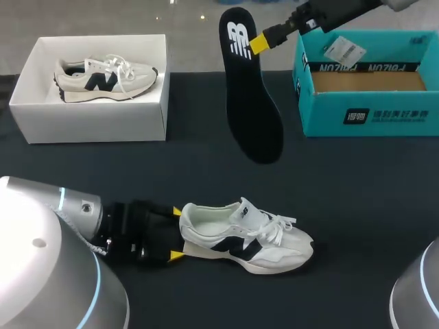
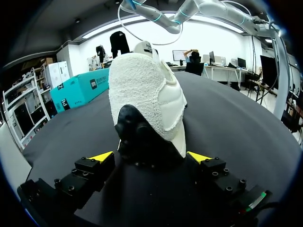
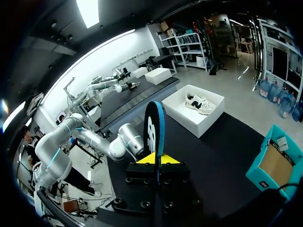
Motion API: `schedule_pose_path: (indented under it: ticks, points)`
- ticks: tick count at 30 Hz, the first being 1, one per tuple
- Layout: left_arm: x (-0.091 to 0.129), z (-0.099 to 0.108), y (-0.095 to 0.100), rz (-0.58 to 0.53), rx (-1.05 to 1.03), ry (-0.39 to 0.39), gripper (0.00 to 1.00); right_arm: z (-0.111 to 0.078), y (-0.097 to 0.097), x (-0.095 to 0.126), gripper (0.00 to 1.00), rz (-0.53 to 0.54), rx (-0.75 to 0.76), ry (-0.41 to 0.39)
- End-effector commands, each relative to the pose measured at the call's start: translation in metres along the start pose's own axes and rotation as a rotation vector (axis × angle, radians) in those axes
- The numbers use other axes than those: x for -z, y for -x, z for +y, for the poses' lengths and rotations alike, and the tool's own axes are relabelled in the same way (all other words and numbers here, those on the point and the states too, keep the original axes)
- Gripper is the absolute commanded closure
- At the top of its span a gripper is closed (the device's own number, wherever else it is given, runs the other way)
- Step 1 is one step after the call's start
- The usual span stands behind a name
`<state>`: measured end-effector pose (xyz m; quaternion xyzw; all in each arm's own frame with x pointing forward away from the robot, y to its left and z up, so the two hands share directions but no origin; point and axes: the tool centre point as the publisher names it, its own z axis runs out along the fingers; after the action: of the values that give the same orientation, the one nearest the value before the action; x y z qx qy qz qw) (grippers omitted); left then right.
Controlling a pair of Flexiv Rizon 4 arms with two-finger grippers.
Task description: Take the shoe out of the shoebox, open the shoe tongue, remove and reinsert the insole, then place the shoe into the shoebox
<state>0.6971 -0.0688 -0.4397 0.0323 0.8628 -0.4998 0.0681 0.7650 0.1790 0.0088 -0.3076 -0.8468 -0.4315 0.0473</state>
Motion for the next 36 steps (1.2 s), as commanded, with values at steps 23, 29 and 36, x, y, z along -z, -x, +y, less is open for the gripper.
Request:
schedule_pose_path:
  ticks: [23,29,36]
  points:
    - [0.070,-0.036,0.004,0.175,-0.175,0.268,0.00,0.001,0.000,-0.002,1.00,-0.001,-0.002,-0.003]
    - [0.087,-0.053,0.004,0.139,-0.195,0.363,0.00,0.001,0.000,-0.002,1.00,-0.001,-0.002,-0.003]
    - [0.102,-0.066,0.006,0.135,-0.206,0.407,0.00,0.001,0.000,-0.002,1.00,-0.001,-0.002,-0.003]
